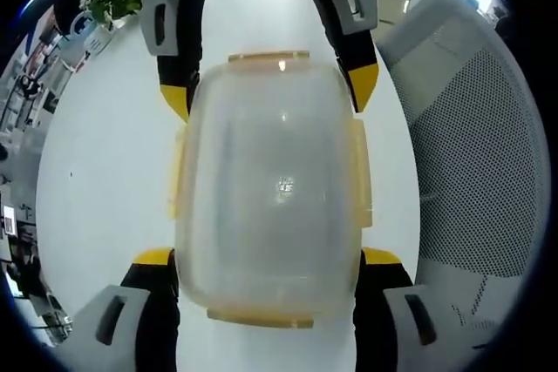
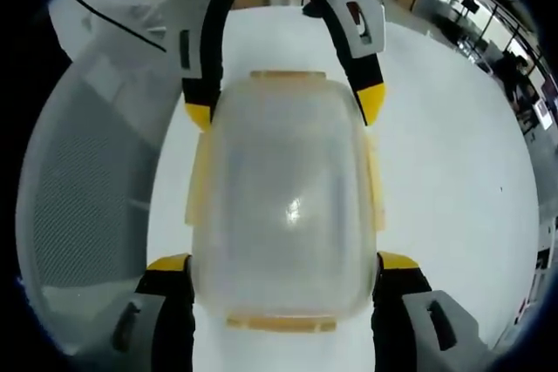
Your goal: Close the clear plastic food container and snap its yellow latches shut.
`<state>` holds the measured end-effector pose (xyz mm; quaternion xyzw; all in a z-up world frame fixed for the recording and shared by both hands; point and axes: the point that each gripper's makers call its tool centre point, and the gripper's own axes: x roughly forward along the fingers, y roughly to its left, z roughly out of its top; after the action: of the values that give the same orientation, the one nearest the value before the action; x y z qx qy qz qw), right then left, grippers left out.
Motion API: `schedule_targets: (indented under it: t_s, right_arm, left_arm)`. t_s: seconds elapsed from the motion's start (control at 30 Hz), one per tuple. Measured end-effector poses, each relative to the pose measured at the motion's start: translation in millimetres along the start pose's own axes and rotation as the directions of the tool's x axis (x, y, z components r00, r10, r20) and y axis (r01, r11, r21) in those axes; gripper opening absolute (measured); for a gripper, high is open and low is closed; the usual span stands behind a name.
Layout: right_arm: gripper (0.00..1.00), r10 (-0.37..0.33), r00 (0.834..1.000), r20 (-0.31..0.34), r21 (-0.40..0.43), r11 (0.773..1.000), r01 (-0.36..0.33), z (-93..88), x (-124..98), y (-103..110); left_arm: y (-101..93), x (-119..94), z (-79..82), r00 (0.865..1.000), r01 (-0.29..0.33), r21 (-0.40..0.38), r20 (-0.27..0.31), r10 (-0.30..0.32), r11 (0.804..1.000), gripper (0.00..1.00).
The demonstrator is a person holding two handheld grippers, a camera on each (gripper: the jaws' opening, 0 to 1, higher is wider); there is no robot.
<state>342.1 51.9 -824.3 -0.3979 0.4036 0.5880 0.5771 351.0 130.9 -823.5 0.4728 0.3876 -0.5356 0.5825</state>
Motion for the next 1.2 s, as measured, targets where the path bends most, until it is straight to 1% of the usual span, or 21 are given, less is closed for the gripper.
schedule_targets:
  t_s: [0.4, 0.53, 0.7, 0.9, 1.2]
  right_arm:
    - [0.85, 0.001, 1.0, -0.005, -0.001, 1.0, -0.001, 10.8, 4, -2]
    - [0.85, 0.001, 1.0, -0.012, -0.001, 1.0, -0.001, 10.5, 4, -3]
    - [0.85, 0.005, 1.0, -0.008, -0.001, 1.0, -0.005, 10.5, 4, -3]
    - [0.85, 0.003, 1.0, -0.003, 0.001, 1.0, -0.003, 10.3, 4, -2]
    - [0.85, 0.008, 1.0, 0.0, -0.001, 1.0, -0.008, 10.4, 4, -2]
  left_arm:
    - [2.5, -3, -11.3, 1.0, -0.001, 0.0, 0.002, 0.001, 1.0, 0.83]
    - [2.2, -2, -11.1, 1.0, -0.006, 0.0, 0.008, 0.006, 1.0, 0.84]
    - [2.5, -2, -11.2, 1.0, -0.014, 0.004, -0.004, 0.014, 1.0, 0.84]
    - [2.2, -2, -10.7, 1.0, -0.011, 0.003, 0.004, 0.011, 1.0, 0.84]
    - [1.9, -1, -10.7, 1.0, -0.007, 0.003, 0.001, 0.007, 1.0, 0.84]
